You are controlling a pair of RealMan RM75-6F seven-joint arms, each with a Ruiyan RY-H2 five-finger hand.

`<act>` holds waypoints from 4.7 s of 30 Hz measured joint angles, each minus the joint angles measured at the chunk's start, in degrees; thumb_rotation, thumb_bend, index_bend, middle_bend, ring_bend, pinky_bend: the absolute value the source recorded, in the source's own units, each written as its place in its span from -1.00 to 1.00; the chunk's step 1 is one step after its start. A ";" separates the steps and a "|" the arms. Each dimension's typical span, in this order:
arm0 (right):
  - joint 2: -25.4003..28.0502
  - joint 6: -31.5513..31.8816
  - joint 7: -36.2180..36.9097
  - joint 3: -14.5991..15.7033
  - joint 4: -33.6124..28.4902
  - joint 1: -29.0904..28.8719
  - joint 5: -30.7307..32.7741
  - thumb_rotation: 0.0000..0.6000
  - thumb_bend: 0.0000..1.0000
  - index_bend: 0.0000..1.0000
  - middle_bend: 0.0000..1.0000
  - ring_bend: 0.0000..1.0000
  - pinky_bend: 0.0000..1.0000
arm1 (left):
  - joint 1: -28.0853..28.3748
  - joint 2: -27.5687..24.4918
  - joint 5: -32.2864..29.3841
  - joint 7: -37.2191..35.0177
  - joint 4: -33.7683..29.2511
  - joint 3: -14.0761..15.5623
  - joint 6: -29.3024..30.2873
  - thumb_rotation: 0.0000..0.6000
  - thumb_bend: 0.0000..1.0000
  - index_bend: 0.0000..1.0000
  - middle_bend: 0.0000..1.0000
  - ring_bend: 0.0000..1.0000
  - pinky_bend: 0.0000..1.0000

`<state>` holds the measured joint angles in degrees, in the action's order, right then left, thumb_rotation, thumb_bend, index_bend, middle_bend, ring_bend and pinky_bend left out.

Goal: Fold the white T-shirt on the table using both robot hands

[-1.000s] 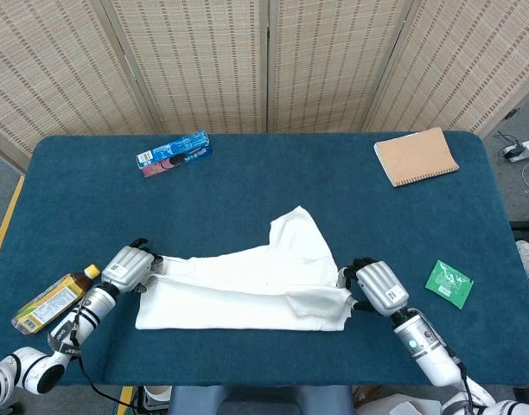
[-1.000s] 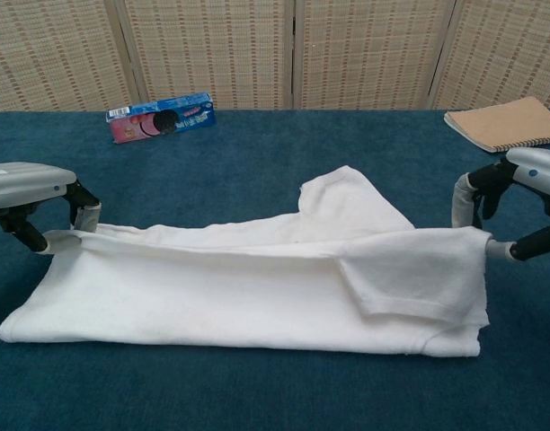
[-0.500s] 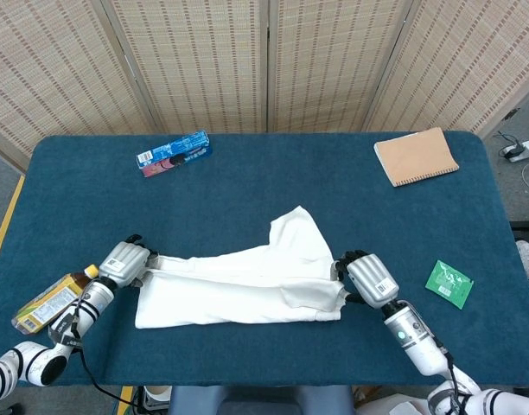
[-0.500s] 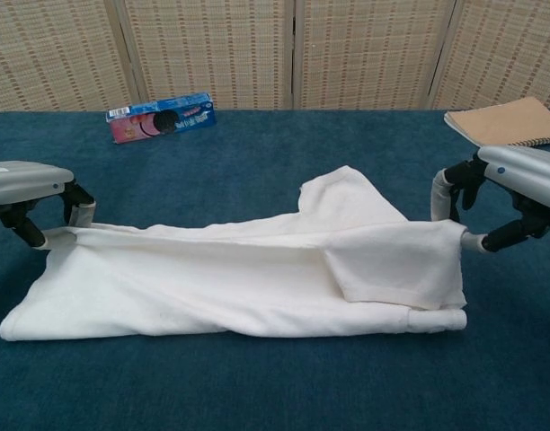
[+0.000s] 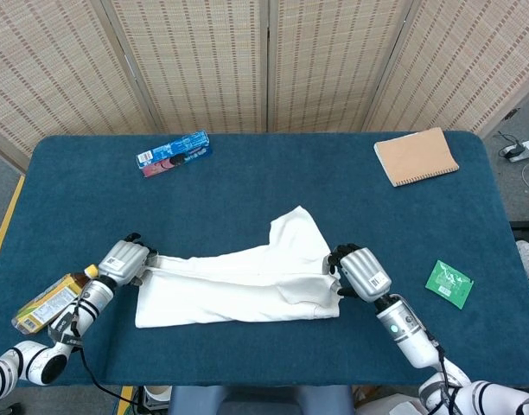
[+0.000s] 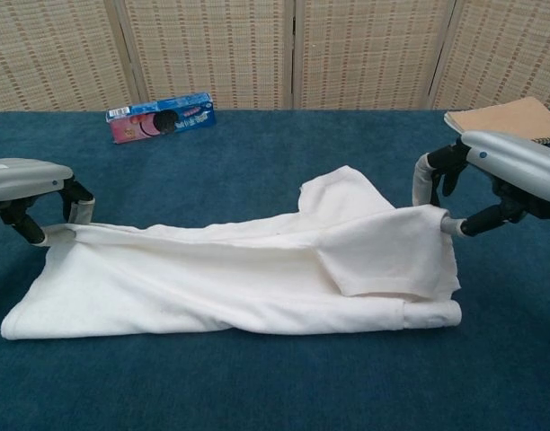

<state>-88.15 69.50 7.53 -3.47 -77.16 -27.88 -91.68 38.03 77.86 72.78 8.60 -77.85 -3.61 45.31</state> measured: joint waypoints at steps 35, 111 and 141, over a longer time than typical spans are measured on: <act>-4.94 -0.77 1.35 -2.81 7.68 -2.62 3.62 1.00 0.16 0.84 0.14 -0.26 -0.23 | 0.83 0.45 -3.00 1.45 1.31 -0.21 0.14 1.00 0.03 0.47 -0.05 -0.27 -0.80; -5.62 -11.77 0.35 -1.18 19.42 -11.67 4.38 1.00 -0.52 -0.89 -0.84 -0.97 -0.77 | -15.90 -14.04 -5.78 2.53 -21.01 0.56 21.25 1.00 -0.43 -1.00 -1.00 -1.00 -0.97; -4.46 -0.12 2.08 9.40 28.16 -10.28 -11.40 1.00 -0.52 -0.22 -0.53 -0.85 -0.77 | -18.16 -15.24 -5.96 1.96 -23.36 0.25 21.74 1.00 -0.43 -1.00 -1.00 -1.00 -0.98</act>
<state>-92.61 69.39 9.61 5.93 -49.00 -38.16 -103.08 19.87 62.62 66.82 10.56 -101.21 -3.36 67.05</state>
